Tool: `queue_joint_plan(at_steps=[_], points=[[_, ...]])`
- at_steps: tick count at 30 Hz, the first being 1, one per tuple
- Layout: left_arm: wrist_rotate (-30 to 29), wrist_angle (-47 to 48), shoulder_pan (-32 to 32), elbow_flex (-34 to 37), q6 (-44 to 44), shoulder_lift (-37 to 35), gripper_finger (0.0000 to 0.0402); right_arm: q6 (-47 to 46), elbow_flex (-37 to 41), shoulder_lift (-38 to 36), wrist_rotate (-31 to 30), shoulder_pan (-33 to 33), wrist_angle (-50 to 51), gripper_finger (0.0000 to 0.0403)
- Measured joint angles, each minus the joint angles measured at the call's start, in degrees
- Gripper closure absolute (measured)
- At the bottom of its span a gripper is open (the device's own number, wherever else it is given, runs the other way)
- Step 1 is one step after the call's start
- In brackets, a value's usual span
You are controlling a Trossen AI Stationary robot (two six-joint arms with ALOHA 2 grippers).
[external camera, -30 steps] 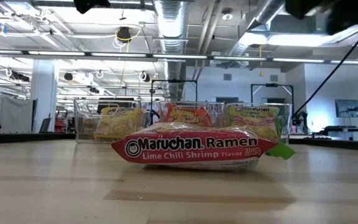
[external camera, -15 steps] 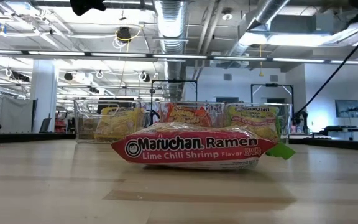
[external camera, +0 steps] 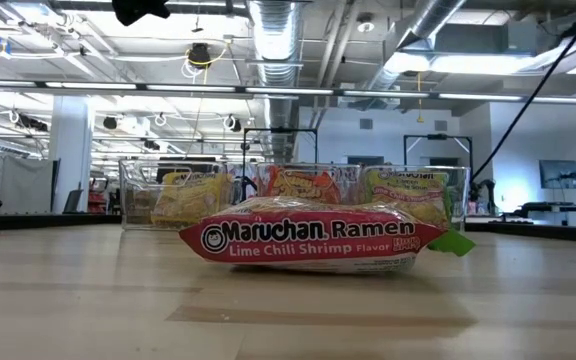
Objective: Sort Maruchan noodles
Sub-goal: Put the yellow noodle pack into the left transparent bin
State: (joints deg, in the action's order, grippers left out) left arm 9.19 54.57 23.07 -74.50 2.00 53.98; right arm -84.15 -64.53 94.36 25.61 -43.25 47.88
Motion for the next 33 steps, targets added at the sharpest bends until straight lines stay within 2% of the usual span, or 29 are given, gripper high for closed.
queue_joint_plan(at_steps=[6,20,25,33], points=[[0.0,0.0,0.0,0.0,0.1,0.0,0.0286,-0.1,0.0,5.5,1.7,-0.8,-4.0,0.0168],[-0.1,0.0,0.0,0.0,0.8,0.0,0.0286,-0.5,-0.5,15.3,4.4,-0.9,-3.2,0.0177],[-0.2,0.0,0.0,0.0,0.8,0.0,0.0286,-0.7,-0.4,16.0,4.8,-0.8,-3.1,0.0231],[-2.6,0.0,0.0,0.0,0.7,0.0,0.0286,-1.4,-0.3,16.1,5.2,0.1,-3.6,0.0361]])
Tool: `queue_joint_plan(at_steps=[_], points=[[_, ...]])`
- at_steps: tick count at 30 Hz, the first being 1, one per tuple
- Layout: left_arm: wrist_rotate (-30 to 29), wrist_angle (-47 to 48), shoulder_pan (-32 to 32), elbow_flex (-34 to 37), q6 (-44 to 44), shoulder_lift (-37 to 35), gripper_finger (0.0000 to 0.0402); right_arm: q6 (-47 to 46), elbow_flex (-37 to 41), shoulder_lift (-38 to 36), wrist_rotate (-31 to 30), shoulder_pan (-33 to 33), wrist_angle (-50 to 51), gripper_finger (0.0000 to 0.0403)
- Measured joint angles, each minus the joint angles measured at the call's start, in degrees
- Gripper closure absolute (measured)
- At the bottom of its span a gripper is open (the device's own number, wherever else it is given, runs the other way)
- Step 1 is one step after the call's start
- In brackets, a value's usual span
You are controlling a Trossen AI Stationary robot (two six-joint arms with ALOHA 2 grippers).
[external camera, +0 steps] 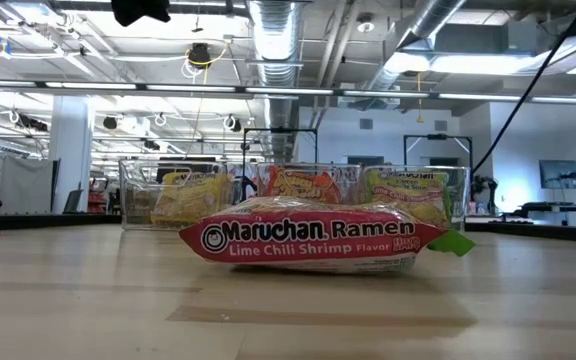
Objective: Sort Maruchan noodles
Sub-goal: Put the yellow noodle pack into the left transparent bin
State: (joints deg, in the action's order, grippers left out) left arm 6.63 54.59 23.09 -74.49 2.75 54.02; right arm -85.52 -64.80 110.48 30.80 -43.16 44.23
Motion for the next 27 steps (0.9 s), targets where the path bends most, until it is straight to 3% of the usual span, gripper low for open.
queue_joint_plan(at_steps=[3,11,27], points=[[-0.7,0.0,0.0,0.0,-1.0,0.0,0.0286,0.0,0.1,0.1,0.9,0.6,0.1,0.0393],[-0.9,0.0,0.0,0.0,-0.4,0.0,0.0286,-0.1,-4.6,0.6,0.0,1.8,3.7,0.0398],[0.4,0.2,0.0,0.0,4.0,1.2,0.0283,-1.0,-23.0,0.9,-19.8,5.7,19.8,0.0402]])
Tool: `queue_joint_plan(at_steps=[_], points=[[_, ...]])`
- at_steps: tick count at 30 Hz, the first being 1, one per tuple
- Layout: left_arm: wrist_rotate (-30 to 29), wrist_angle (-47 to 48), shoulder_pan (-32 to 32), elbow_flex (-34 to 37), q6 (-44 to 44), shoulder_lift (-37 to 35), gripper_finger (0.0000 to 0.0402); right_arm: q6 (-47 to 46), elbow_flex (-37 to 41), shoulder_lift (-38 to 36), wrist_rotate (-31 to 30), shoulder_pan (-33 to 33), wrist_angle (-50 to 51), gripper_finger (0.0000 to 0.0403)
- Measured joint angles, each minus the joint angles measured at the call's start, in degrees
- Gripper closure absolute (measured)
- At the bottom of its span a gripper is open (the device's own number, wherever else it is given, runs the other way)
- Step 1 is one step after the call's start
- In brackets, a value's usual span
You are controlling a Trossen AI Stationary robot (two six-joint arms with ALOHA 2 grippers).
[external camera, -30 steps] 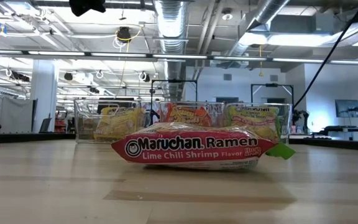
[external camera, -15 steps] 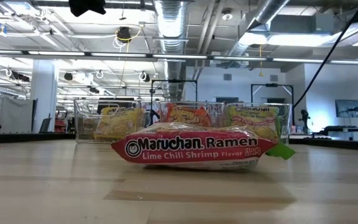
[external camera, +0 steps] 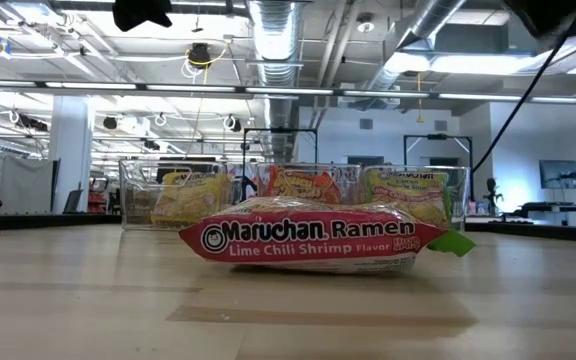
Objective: Sort Maruchan noodles
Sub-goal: Put the yellow noodle pack into the left transparent bin
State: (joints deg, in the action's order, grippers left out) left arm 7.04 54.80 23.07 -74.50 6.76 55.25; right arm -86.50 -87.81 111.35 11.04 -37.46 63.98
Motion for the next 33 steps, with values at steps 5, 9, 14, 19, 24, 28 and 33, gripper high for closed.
queue_joint_plan(at_steps=[5,9,14,19,24,28,33], points=[[-2.9,0.2,0.2,0.0,0.0,2.4,0.0262,3.3,-6.0,-0.1,-5.3,2.3,5.0,0.0402],[-4.6,0.0,0.3,0.0,0.0,4.3,0.0252,8.2,-10.2,-0.2,-9.1,5.0,8.7,0.0402],[1.8,-2.1,0.3,0.0,3.7,6.4,0.0251,18.0,-14.3,-0.2,-12.9,9.9,11.0,0.0402],[4.3,-3.5,0.3,0.0,13.7,8.3,0.0251,29.2,-18.1,-0.3,-16.8,15.6,11.0,0.0402],[4.3,-3.8,0.3,0.0,18.6,9.0,0.0251,41.0,-21.7,-0.3,-20.0,21.0,11.0,0.0402],[4.2,-5.2,0.3,0.0,23.0,9.3,0.0251,50.0,-24.3,-0.3,-22.0,25.4,11.0,0.0402],[2.9,-7.0,0.3,0.0,28.5,9.3,0.0251,60.6,-26.8,-0.3,-24.2,30.2,10.9,0.0402]])
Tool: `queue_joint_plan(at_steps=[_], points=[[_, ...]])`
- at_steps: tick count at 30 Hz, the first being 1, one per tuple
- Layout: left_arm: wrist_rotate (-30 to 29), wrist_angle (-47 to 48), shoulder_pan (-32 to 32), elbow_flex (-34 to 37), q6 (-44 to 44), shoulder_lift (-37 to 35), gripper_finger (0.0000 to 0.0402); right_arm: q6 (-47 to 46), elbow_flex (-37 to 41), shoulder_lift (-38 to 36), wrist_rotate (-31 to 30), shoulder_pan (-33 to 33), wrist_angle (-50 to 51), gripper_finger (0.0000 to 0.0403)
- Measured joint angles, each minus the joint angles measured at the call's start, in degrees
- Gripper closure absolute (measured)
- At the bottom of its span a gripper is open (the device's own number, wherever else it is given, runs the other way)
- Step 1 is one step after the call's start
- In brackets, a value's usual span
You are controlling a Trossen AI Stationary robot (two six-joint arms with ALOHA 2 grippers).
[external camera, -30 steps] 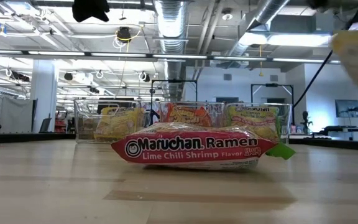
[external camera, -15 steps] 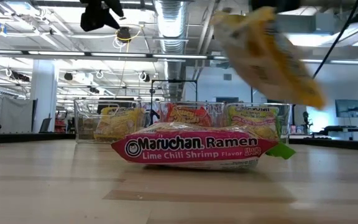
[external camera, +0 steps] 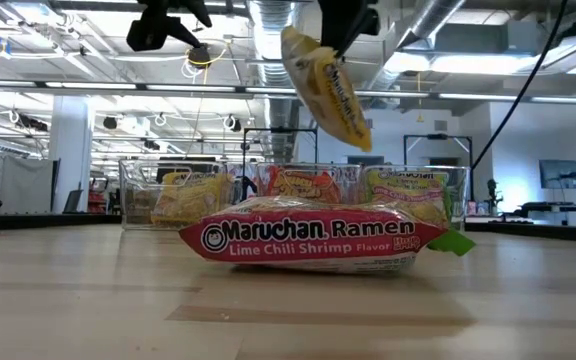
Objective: Sort Maruchan noodles
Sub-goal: Put the yellow noodle pack into the left transparent bin
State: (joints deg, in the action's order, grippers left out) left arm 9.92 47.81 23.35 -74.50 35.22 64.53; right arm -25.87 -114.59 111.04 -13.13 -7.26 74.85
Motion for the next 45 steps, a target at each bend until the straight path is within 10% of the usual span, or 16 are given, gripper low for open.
queue_joint_plan(at_steps=[23,45], points=[[-5.7,-13.6,0.4,0.0,10.7,9.5,0.0251,43.2,-1.6,-0.1,-5.3,7.4,-5.1,0.0401],[-1.4,-19.3,0.4,0.0,13.9,18.1,0.0251,53.8,-1.6,-0.1,-7.9,8.3,-7.0,0.0399]])
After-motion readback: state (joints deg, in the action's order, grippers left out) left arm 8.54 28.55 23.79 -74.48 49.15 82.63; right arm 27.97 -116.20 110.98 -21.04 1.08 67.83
